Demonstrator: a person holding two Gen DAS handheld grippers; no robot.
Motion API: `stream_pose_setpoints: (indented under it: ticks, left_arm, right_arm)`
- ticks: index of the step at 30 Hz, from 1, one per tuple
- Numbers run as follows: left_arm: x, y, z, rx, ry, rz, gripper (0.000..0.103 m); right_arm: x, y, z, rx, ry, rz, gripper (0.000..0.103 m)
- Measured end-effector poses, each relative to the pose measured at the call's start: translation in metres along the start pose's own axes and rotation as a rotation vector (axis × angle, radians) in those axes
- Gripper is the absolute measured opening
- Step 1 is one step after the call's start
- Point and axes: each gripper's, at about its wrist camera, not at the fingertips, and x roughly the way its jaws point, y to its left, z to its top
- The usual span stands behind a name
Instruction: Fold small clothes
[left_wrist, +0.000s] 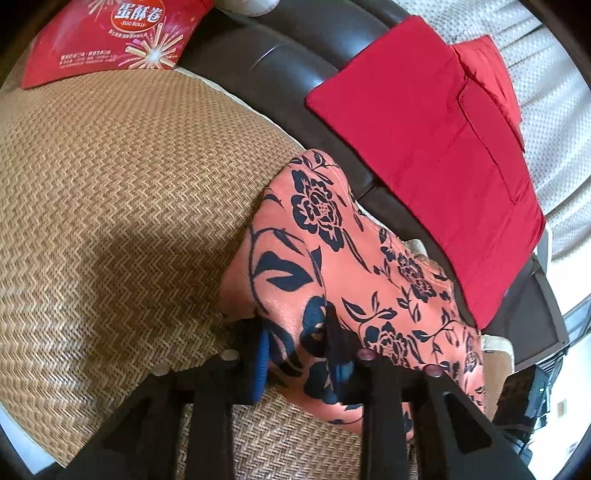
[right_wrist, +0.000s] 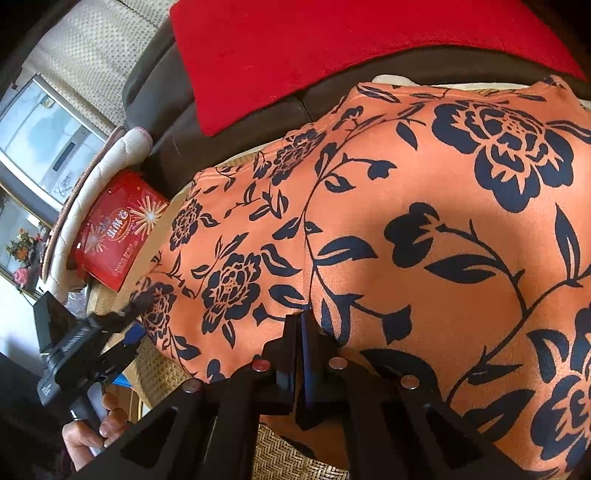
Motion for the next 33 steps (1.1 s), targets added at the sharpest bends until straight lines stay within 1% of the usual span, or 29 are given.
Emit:
stream_pose_setpoints:
  ticks: [2,4,5,7,8,9,10,11,12,13,14,15,17,19,20,21,22,23,24,25,26,27,28,29,30,31,32,33]
  left_arm:
    - [-0.001,-0.003,0.0,0.017,-0.006,0.0,0.02]
    - [-0.005,-0.012,0.001,0.059,-0.019,-0.002,0.019]
    - [-0.009,-0.019,0.002,0.097,-0.03,-0.005,0.018]
    - [-0.019,-0.043,0.001,0.214,-0.058,0.002,0.017]
    - [-0.025,-0.06,-0.001,0.294,-0.077,0.002,0.017]
    - [-0.029,-0.069,-0.003,0.337,-0.086,0.0,0.017]
    - [-0.034,-0.088,-0.007,0.413,-0.094,-0.006,0.017]
    - [-0.036,-0.102,-0.01,0.464,-0.096,-0.008,0.017]
    - [-0.039,-0.113,-0.012,0.499,-0.097,-0.011,0.017]
    - [-0.041,-0.124,-0.015,0.536,-0.097,-0.023,0.017]
    - [-0.043,-0.138,-0.019,0.574,-0.094,-0.041,0.015]
    - [-0.044,-0.152,-0.023,0.611,-0.086,-0.062,0.013]
    - [-0.041,-0.178,-0.034,0.673,-0.06,-0.101,0.011]
    - [-0.035,-0.204,-0.048,0.736,-0.024,-0.145,0.007]
    - [-0.028,-0.22,-0.06,0.772,0.011,-0.19,0.007]
    - [-0.022,-0.23,-0.07,0.799,0.034,-0.208,0.007]
    - [-0.015,-0.241,-0.08,0.837,0.061,-0.214,0.007]
    - [-0.006,-0.252,-0.093,0.892,0.091,-0.198,0.007]
    - [-0.002,-0.255,-0.098,0.916,0.098,-0.185,0.007]
    - [-0.002,-0.255,-0.1,0.922,0.103,-0.186,0.007]
    - [-0.007,-0.249,-0.094,0.9,0.099,-0.215,0.008]
    - [-0.013,-0.241,-0.087,0.875,0.089,-0.231,0.011]
    - [-0.02,-0.23,-0.076,0.839,0.072,-0.23,0.016]
    - [-0.026,-0.218,-0.064,0.794,0.048,-0.211,0.033]
    - [-0.037,-0.193,-0.045,0.702,0.005,-0.163,0.056]
    - [-0.042,-0.179,-0.036,0.635,-0.021,-0.13,0.066]
    - [-0.05,-0.157,-0.023,0.54,-0.05,-0.097,0.075]
    - [-0.059,-0.126,-0.009,0.415,-0.067,-0.082,0.075]
  right_arm:
    - [-0.001,-0.002,0.0,0.005,0.003,0.011,0.004]
    - [-0.001,-0.003,0.0,0.011,0.005,0.021,0.004]
    - [-0.001,-0.004,0.001,0.018,0.006,0.028,0.004]
    - [-0.002,-0.007,0.002,0.028,0.009,0.047,0.003]
    - [-0.003,-0.008,0.002,0.035,0.009,0.06,0.003]
    - [-0.005,-0.011,0.004,0.048,0.015,0.081,0.003]
    - [-0.007,-0.013,0.006,0.057,0.019,0.098,0.003]
    - [-0.011,-0.016,0.009,0.072,0.019,0.123,0.003]
    - [-0.016,-0.02,0.011,0.085,0.009,0.145,0.004]
    - [-0.025,-0.026,0.014,0.096,-0.019,0.16,0.008]
    - [-0.037,-0.032,0.018,0.106,-0.058,0.165,0.01]
    - [-0.048,-0.039,0.022,0.117,-0.094,0.164,0.01]
    - [-0.068,-0.057,0.028,0.159,-0.149,0.179,0.01]
    - [-0.084,-0.077,0.032,0.212,-0.192,0.206,0.01]
    - [-0.091,-0.086,0.033,0.235,-0.208,0.221,0.01]
    - [-0.096,-0.095,0.033,0.26,-0.221,0.239,0.01]
    - [-0.101,-0.105,0.033,0.292,-0.231,0.265,0.011]
    - [-0.104,-0.112,0.034,0.315,-0.235,0.285,0.011]
    - [-0.106,-0.116,0.034,0.339,-0.235,0.304,0.013]
    - [-0.106,-0.122,0.035,0.366,-0.23,0.325,0.02]
    - [-0.105,-0.125,0.034,0.379,-0.227,0.34,0.033]
    - [-0.104,-0.124,0.035,0.384,-0.226,0.354,0.041]
    - [-0.103,-0.121,0.036,0.376,-0.228,0.365,0.058]
    - [-0.102,-0.115,0.038,0.362,-0.229,0.374,0.065]
    - [-0.1,-0.107,0.039,0.336,-0.226,0.379,0.065]
    - [-0.098,-0.099,0.04,0.304,-0.215,0.372,0.065]
    - [-0.094,-0.09,0.042,0.277,-0.204,0.359,0.065]
    - [-0.089,-0.082,0.043,0.262,-0.196,0.348,0.065]
